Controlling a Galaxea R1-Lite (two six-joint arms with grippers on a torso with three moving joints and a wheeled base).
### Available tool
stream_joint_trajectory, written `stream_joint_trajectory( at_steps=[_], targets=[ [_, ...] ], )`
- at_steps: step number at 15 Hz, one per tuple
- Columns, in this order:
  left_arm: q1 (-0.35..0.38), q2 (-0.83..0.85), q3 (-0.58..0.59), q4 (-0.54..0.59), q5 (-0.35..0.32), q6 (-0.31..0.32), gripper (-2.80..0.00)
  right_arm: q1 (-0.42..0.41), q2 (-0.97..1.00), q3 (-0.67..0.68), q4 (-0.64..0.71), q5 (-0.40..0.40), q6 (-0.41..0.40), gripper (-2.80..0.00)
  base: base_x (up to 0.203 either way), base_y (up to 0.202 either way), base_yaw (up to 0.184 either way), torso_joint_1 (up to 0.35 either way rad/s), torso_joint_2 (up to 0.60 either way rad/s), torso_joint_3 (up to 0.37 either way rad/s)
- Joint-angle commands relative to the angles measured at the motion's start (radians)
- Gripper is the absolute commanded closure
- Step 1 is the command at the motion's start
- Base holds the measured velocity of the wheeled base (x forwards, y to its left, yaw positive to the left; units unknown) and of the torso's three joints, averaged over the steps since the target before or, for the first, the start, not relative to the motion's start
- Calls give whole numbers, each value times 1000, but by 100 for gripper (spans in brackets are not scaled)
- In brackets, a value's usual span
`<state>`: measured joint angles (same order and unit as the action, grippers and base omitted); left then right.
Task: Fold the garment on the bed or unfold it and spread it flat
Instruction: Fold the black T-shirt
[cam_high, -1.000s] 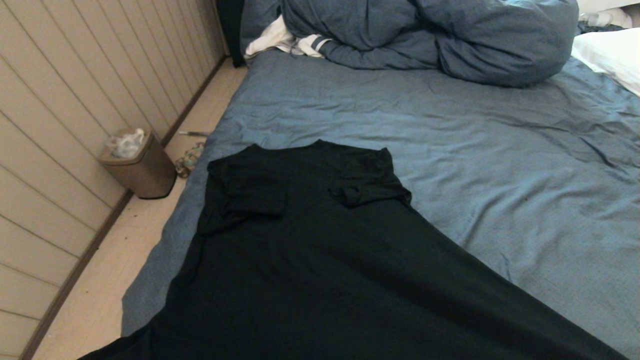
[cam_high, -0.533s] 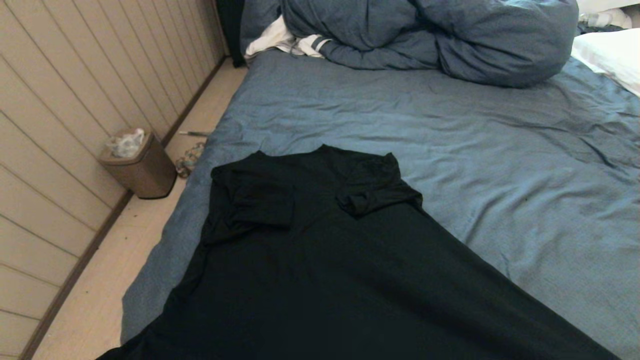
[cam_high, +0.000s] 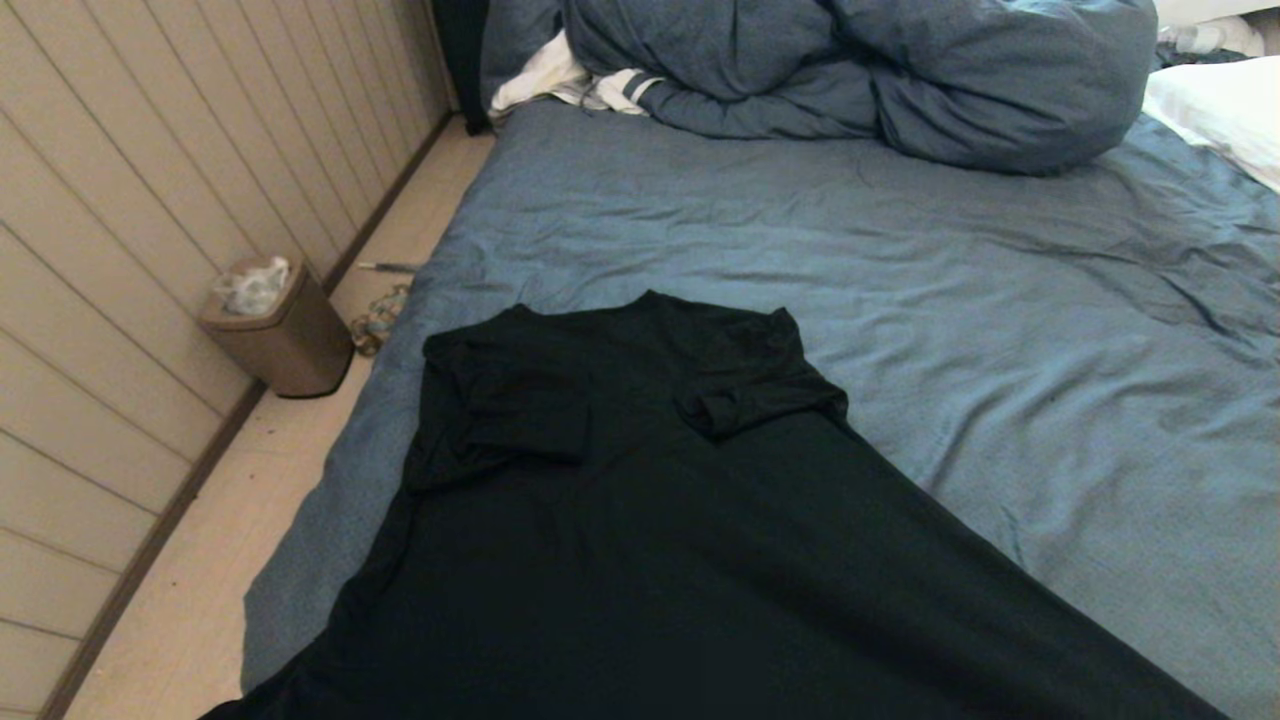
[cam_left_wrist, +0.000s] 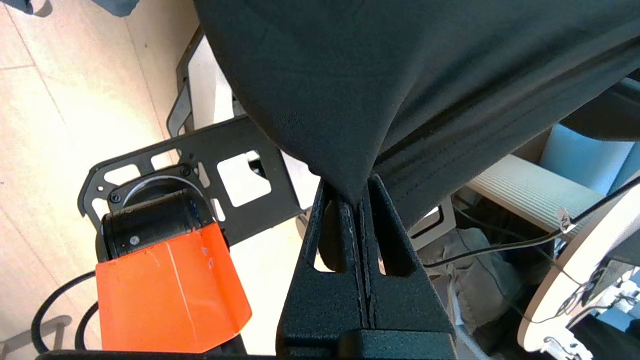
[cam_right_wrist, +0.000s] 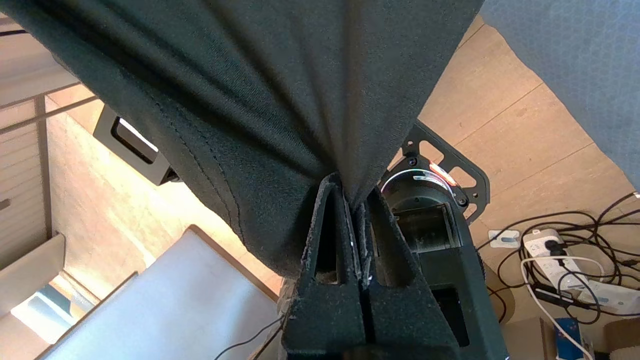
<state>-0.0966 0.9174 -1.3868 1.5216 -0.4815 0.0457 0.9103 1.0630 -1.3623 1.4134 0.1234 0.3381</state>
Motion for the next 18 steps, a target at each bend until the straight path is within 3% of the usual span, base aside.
stream_joint_trajectory(
  at_steps=[1, 4, 7, 9, 13, 18],
  targets=[
    [0, 14, -1, 8, -5, 0, 0, 7, 9, 0, 6, 1, 2, 0, 0, 0, 0, 0, 0, 0],
    [0, 72, -1, 1, -5, -4, 0, -7, 55, 2, -29, -38, 7, 0, 0, 0, 0, 0, 0, 0],
    [0, 151, 2, -102, -5, -23, 0, -28, 133, 7, -158, -138, 4, 0, 0, 0, 0, 0, 0, 0],
    [0, 227, 0, -167, -4, -37, 0, -122, 184, 8, -234, -151, -9, 0, 0, 0, 0, 0, 0, 0],
    [1, 380, -62, -333, 7, -73, 0, -397, 335, -12, -438, -149, -100, 0, 0, 0, 0, 0, 0, 0],
    [23, 501, -195, -380, 9, -84, 0, -525, 450, -111, -541, -137, -153, 0, 0, 0, 0, 0, 0, 0]
  ],
)
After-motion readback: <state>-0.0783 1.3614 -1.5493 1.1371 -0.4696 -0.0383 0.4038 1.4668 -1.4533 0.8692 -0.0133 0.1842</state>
